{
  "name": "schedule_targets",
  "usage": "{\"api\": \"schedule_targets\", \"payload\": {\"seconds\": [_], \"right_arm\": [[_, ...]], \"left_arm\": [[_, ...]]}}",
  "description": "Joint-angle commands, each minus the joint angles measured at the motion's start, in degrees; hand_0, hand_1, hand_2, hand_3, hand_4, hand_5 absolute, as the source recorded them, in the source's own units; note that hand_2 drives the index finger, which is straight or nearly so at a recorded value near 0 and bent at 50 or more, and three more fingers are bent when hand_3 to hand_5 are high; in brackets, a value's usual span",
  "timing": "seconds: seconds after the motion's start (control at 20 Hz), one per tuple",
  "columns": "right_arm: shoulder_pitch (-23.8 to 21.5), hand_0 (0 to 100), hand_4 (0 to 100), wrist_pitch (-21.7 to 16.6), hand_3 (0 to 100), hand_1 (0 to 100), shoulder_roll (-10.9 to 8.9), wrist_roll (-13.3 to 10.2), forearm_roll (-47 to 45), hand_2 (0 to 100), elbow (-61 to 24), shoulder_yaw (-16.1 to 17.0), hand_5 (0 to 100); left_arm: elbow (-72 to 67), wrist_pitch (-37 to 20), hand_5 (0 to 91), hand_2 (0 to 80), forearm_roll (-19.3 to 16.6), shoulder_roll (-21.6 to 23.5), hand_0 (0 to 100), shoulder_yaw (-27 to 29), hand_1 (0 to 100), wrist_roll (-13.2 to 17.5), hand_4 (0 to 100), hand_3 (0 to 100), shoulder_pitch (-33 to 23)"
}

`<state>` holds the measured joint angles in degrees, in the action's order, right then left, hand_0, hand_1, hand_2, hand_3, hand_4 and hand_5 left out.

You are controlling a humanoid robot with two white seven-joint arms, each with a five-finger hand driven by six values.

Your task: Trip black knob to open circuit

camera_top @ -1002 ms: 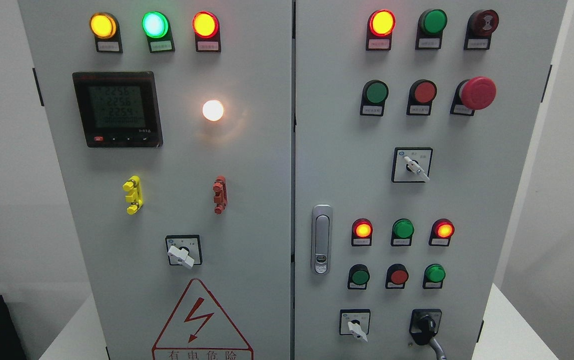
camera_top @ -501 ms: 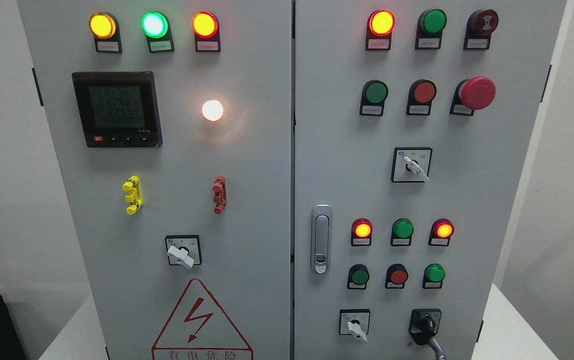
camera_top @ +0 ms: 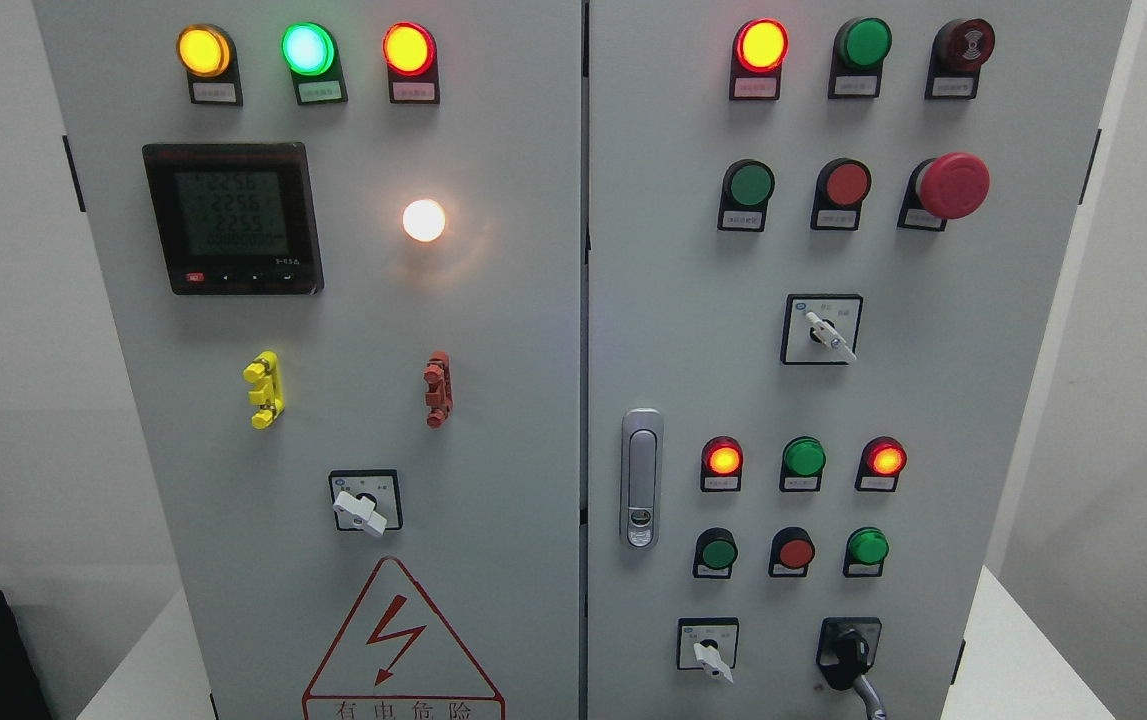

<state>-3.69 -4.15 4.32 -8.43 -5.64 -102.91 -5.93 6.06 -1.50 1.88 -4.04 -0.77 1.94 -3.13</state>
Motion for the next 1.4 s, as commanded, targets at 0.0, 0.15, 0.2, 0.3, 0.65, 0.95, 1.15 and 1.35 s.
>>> {"api": "schedule_targets", "payload": {"seconds": [0.0, 0.15, 0.2, 0.3, 0.65, 0.95, 1.15, 1.35], "right_arm": [[1.32, 9, 100, -0.78, 100, 12, 0.43, 1.40, 0.10, 6, -1.41, -2.42, 98], [1.32, 9, 100, -0.86, 100, 12, 0.43, 1.40, 0.02, 6, -1.41, -2.60, 98], [1.32, 9, 100, -0.86, 100, 11, 0.43, 1.40, 0.02, 6, -1.41, -2.77, 98], [1.32, 9, 100, -0.95, 100, 11, 0.43, 1.40, 0.02, 6, -1.41, -2.77, 98], [1.32, 9, 100, -1.04, 100, 11, 0.78, 1.49, 0.02, 7, -1.41, -2.86, 98], [1.32, 9, 100, -1.21, 100, 11, 0.78, 1.49, 0.02, 7, -1.41, -3.21, 98], [1.40, 10, 100, -1.30, 100, 11, 0.78, 1.49, 0.02, 7, -1.41, -3.30, 98], [1.67, 10, 100, -1.30, 100, 11, 0.87, 1.49, 0.02, 7, -1.41, -3.48, 98]], "left_arm": [[0.01, -0.17, 0.0, 0.0, 0.14, -0.09, 12, 0.07, 39, -0.01, 0, 0, 0.14], [0.01, -0.08, 0.0, 0.0, 0.14, -0.09, 12, 0.07, 39, -0.01, 0, 0, 0.23], [0.01, -0.17, 0.0, 0.0, 0.14, -0.09, 12, 0.07, 39, -0.01, 0, 0, 0.23], [0.01, -0.17, 0.0, 0.0, 0.14, -0.09, 12, 0.07, 39, -0.01, 0, 0, 0.14], [0.01, -0.17, 0.0, 0.0, 0.14, -0.09, 12, 0.07, 39, -0.01, 0, 0, 0.14], [0.01, -0.17, 0.0, 0.0, 0.14, -0.09, 12, 0.07, 39, -0.01, 0, 0, 0.14], [0.01, -0.17, 0.0, 0.0, 0.14, -0.09, 12, 0.07, 39, -0.01, 0, 0, 0.14], [0.01, -0.17, 0.0, 0.0, 0.14, -0.09, 12, 0.07, 39, -0.01, 0, 0, 0.14]]}}
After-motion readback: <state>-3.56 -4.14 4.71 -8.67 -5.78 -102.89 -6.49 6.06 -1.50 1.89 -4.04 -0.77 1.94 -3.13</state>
